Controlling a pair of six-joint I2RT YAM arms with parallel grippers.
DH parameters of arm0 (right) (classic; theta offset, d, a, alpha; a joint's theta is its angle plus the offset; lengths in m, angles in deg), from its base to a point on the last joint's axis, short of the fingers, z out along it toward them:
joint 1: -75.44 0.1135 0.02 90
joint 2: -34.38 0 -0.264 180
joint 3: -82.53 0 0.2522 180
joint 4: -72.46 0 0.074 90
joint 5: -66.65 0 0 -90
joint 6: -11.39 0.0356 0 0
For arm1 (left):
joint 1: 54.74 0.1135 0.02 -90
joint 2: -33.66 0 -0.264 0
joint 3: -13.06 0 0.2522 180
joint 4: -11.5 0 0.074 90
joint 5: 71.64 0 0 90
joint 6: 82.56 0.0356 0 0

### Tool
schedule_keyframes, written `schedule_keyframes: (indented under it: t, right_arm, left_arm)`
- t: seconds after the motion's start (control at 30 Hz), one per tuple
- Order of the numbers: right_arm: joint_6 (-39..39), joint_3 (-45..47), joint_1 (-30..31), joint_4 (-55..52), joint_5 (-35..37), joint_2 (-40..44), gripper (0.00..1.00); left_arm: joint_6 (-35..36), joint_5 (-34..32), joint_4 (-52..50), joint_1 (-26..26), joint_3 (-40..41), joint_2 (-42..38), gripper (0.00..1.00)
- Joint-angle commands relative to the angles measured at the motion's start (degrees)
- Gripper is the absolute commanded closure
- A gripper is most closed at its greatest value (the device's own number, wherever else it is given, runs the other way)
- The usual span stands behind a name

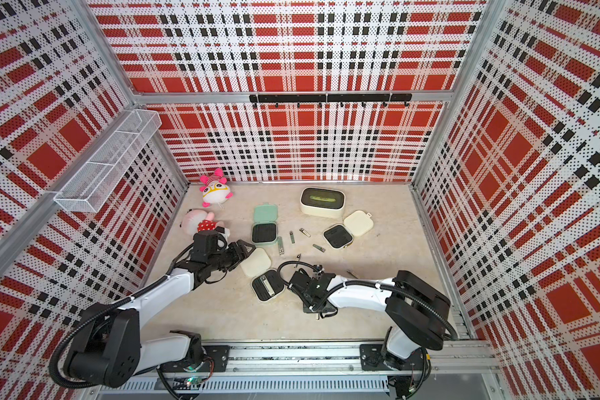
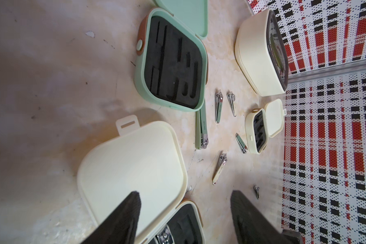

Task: Organize nail clipper sets
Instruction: Pick up the nail clipper from the center of the board, then place the nail clipper in the storage box.

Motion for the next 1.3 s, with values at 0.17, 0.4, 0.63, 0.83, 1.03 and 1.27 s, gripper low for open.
schedule_keyframes:
  t: [0.17,0.4,0.63,0.83,1.03,1.27]
  right_arm:
    - [-12.97,-10.74,0.47,3.48,3.86,-3.1,0.9]
    - [-26.36,-19.29,0.49,9.28,3.36,-8.9,0.9]
    - [-35.47,-25.18,0.36,13.62,0.2,-14.72,0.9]
    - [-38.82,-26.16,0.17,15.72,-1.26,-17.42,0.89]
    - [-40.02,-24.51,-0.33,18.42,-2.66,-18.33,0.89]
    - [-40.56,-24.1,-0.53,20.16,-3.77,-19.84,0.89]
  left_arm:
    - [0.1,1.3,3.11,-0.31,0.14,3.86,0.3]
    - [-0.69,1.68,5.88,-0.33,0.92,6.72,0.31]
    - [-0.87,1.21,7.26,-0.34,1.54,9.07,0.33]
    - [-0.43,0.62,7.64,0.11,2.44,10.22,0.34]
    - [-0.28,0.61,8.39,0.89,3.65,10.8,0.35]
    - [0.01,0.79,8.66,1.43,4.1,11.21,0.35]
